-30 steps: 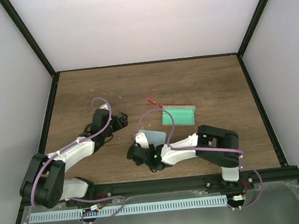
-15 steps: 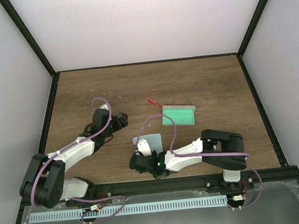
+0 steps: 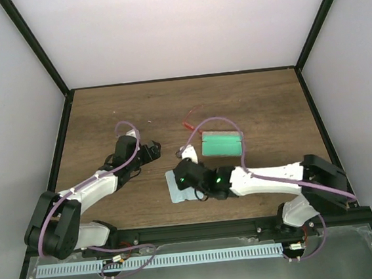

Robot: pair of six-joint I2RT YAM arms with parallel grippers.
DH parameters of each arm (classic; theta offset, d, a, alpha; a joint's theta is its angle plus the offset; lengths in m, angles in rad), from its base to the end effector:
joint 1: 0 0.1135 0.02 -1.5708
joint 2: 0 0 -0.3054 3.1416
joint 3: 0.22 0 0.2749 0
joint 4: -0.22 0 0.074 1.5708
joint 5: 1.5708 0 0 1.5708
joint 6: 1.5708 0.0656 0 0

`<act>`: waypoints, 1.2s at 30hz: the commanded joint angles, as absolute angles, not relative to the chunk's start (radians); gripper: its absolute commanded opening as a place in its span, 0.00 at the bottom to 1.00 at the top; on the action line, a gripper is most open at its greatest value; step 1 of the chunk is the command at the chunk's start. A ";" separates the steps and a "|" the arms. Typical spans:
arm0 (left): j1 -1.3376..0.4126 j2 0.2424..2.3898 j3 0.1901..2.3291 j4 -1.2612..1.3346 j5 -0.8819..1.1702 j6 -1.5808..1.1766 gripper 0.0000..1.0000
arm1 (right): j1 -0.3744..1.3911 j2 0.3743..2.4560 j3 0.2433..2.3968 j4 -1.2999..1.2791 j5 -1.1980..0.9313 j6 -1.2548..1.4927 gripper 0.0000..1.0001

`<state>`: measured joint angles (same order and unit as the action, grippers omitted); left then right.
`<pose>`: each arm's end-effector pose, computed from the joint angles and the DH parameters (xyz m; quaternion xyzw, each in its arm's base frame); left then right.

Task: Organize the sunglasses
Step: Adjust the glasses cleaning cloth at the center of the board.

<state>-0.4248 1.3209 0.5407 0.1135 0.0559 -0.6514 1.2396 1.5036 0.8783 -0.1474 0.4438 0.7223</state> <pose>0.2600 -0.1216 0.1771 -0.0895 0.8948 -0.2454 0.3621 0.1396 0.3195 0.2168 -0.1472 0.8908 0.2022 0.3793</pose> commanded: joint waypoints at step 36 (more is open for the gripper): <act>-0.652 0.963 0.333 -0.027 -0.069 -0.675 0.93 | 1.113 1.390 0.516 -0.085 0.305 0.842 0.01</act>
<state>-0.6449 0.9215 0.3305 -0.0509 -0.0708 -0.6586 1.1133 1.4448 0.5453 -0.0444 0.2459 0.8032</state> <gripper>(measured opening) 0.910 0.012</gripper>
